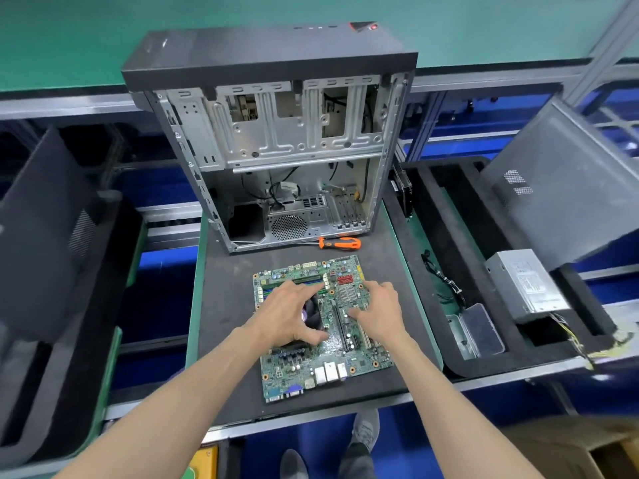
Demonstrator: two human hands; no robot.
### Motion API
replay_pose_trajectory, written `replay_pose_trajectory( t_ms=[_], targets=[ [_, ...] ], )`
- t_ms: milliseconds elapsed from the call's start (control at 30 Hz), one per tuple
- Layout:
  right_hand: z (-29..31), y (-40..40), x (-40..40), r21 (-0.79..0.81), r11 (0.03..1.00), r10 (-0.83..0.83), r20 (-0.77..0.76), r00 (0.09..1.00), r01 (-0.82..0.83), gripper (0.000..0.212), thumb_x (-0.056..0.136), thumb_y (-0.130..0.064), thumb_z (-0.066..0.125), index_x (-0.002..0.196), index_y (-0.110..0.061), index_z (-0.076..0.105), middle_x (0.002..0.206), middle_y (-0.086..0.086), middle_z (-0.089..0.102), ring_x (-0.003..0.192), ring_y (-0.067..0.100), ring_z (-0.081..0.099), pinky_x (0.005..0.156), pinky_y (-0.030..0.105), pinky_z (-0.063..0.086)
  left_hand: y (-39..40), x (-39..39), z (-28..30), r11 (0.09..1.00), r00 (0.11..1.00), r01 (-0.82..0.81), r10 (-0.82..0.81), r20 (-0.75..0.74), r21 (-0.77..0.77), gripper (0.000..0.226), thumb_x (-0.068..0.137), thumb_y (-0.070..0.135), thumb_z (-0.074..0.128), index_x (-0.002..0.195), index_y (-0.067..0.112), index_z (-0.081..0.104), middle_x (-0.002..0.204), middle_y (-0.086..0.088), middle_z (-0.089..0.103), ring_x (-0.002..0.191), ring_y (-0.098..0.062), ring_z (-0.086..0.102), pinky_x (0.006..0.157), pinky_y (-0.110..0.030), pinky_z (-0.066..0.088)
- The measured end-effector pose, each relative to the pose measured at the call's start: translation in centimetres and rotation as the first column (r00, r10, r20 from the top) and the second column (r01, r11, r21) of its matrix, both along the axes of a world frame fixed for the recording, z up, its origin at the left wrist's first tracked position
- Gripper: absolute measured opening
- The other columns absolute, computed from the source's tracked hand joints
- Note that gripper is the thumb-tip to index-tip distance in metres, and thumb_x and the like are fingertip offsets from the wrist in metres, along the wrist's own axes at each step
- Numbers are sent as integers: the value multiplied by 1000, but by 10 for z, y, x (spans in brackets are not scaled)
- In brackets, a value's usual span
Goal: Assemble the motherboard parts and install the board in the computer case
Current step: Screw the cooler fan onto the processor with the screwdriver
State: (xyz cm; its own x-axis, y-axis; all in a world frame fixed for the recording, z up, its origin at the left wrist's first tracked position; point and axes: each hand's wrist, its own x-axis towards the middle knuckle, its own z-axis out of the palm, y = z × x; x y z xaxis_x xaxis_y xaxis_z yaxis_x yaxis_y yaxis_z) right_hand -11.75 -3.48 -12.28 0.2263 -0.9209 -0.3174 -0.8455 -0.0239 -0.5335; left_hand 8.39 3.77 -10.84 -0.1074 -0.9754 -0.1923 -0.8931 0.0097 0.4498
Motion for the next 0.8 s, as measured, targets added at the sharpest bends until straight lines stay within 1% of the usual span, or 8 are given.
replay_pose_trajectory(
  t_ms=[200, 300, 400, 467, 533, 600, 700, 800],
  targets=[
    [3, 2, 2, 7, 1000, 18, -17, 1000, -18, 71, 87, -34, 76, 146, -10, 43, 137, 11, 40, 129, 28, 41, 104, 40, 41, 1, 1, -4, 1000, 1000, -6, 6, 17, 13, 111, 58, 75, 63, 153, 28, 30, 80, 23, 40, 89, -11, 35, 69, -29, 30],
    [5, 3, 2, 21, 999, 45, -47, 998, -44, 70, 89, -34, 74, 146, -9, 42, 138, 11, 38, 130, 29, 39, 105, 41, 41, 0, 2, -4, 1000, 1000, -3, 3, 24, 31, 109, 58, 79, 62, 150, 28, 32, 81, 23, 42, 91, -12, 37, 72, -31, 32],
    [9, 2, 5, 11, 997, 77, -117, 990, -77, 64, 92, -34, 70, 143, -8, 42, 139, 12, 38, 131, 31, 37, 105, 42, 40, -2, 5, -2, 995, 999, 38, -40, 26, 90, 107, 58, 87, 57, 147, 32, 34, 95, 17, 53, 102, -12, 39, 82, -34, 31],
    [12, 3, 12, -54, 993, 96, -143, 985, -105, 56, 95, -29, 65, 142, -10, 43, 137, 11, 38, 128, 32, 36, 104, 42, 39, -2, 5, 0, 991, 1000, 14, -13, -9, 131, 103, 64, 92, 45, 148, 33, 34, 108, 17, 54, 113, -13, 38, 92, -37, 28],
    [16, 3, 21, -132, 982, 117, -131, 984, -134, 51, 96, -24, 60, 143, -12, 43, 137, 9, 38, 126, 30, 36, 105, 43, 39, -1, -3, 3, 989, 996, -91, 90, 11, 116, 86, 80, 85, 24, 144, 30, 41, 117, 13, 57, 122, -16, 40, 101, -41, 27],
    [20, -2, 29, -183, 968, 151, -120, 981, -171, 48, 96, -19, 58, 142, -14, 43, 136, 8, 39, 123, 29, 38, 102, 43, 40, 0, -19, 4, 976, 966, -216, 208, 151, 34, 72, 91, 69, 7, 128, 26, 51, 122, 5, 59, 119, -19, 44, 102, -44, 29],
    [22, -19, 37, -249, 935, 221, -149, 964, -253, 43, 97, -18, 55, 138, -13, 45, 133, 7, 42, 118, 28, 40, 96, 42, 42, 3, -37, 0, 937, 891, -333, 349, 291, -104, 60, 96, 55, 5, 109, 23, 54, 114, 1, 59, 109, -22, 48, 92, -43, 35],
    [24, -44, 43, -298, 907, 250, -185, 950, -297, 42, 96, -18, 56, 137, -14, 46, 133, 7, 44, 119, 29, 42, 93, 43, 44, 4, -39, -2, 935, 874, -324, 354, 334, -144, 52, 97, 49, 9, 104, 21, 52, 109, 0, 58, 103, -25, 50, 87, -46, 39]
  ],
)
